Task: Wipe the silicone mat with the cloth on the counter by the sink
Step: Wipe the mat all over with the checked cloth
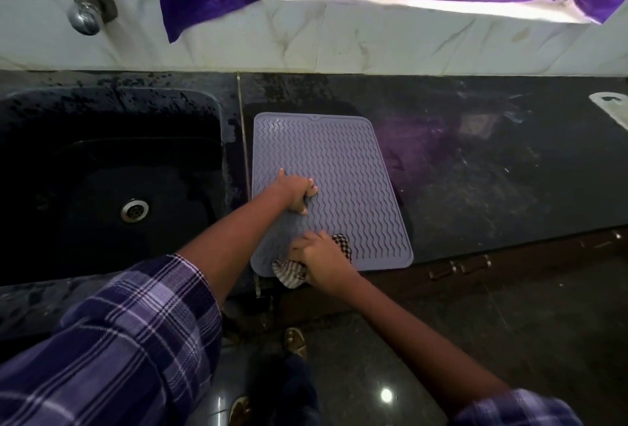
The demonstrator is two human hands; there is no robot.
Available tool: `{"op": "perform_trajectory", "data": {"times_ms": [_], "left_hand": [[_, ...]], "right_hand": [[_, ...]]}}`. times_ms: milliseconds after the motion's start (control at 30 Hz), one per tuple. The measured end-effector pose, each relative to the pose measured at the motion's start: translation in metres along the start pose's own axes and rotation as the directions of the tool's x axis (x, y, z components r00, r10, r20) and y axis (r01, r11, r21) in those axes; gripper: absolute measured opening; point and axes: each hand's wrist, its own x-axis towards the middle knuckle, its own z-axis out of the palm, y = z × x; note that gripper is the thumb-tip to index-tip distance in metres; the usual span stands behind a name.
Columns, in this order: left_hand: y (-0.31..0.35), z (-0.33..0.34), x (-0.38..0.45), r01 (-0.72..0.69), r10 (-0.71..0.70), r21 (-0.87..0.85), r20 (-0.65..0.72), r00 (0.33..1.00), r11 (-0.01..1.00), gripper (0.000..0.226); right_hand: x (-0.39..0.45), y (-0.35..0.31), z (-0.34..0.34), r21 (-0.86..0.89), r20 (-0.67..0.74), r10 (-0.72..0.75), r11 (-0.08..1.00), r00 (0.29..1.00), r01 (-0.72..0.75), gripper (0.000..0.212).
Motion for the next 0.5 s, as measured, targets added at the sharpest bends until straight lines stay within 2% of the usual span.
{"op": "perform_trajectory", "data": {"times_ms": [133, 200, 300, 400, 500], "left_hand": [[-0.002, 0.001, 0.001, -0.017, 0.016, 0.016, 0.022, 1.0, 1.0, 0.079], [0.001, 0.001, 0.001, -0.021, 0.02, 0.035, 0.017, 1.0, 0.999, 0.076], [0.004, -0.002, 0.004, -0.018, 0.015, 0.083, 0.031, 0.999, 0.996, 0.068], [0.01, -0.015, 0.009, 0.01, -0.011, 0.127, 0.004, 1.0, 0.992, 0.063], [0.016, -0.03, 0.018, 0.006, 0.001, 0.12, -0.06, 0.998, 0.993, 0.057]], "right_hand": [[-0.021, 0.013, 0.006, -0.113, 0.025, 0.028, 0.993, 0.999, -0.025, 0.045], [-0.032, 0.033, -0.002, -0.08, 0.031, 0.142, 0.987, 0.989, -0.139, 0.038], [-0.041, 0.078, -0.032, -0.064, 0.041, 0.369, 0.928, 0.928, -0.366, 0.029], [-0.035, 0.109, -0.061, 0.074, -0.046, 0.485, 0.873, 0.873, -0.481, 0.032], [-0.012, 0.116, -0.069, 0.194, -0.152, 0.483, 0.87, 0.862, -0.453, 0.03]]}}
